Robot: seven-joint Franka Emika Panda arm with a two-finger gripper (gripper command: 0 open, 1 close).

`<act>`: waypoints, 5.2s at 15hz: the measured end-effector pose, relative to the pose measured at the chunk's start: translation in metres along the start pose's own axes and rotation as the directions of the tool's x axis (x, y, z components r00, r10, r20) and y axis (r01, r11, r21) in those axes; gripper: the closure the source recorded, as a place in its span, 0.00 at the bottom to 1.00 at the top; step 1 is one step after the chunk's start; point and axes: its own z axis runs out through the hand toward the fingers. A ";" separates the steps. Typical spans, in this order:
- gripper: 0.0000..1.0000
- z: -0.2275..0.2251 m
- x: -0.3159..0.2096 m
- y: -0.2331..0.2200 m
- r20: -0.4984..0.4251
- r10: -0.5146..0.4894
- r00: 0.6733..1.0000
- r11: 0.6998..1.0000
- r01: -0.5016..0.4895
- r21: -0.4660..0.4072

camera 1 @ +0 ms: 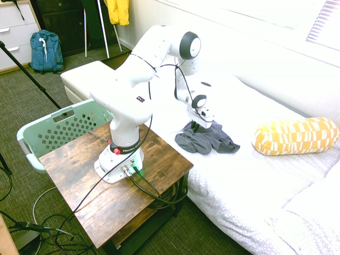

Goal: Put my clothes in the laundry bag

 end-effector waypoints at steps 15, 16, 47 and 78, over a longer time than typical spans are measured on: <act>1.00 -0.314 -0.421 -0.004 -0.299 -0.453 0.840 0.860 0.500 0.101; 1.00 -0.322 -0.477 0.022 -0.315 -0.484 0.816 0.845 0.530 0.075; 0.00 -0.226 -0.586 0.059 -0.292 -0.460 0.838 0.880 0.474 -0.027; 1.00 -0.001 -0.413 -0.047 0.257 -0.109 0.960 0.964 0.165 -0.207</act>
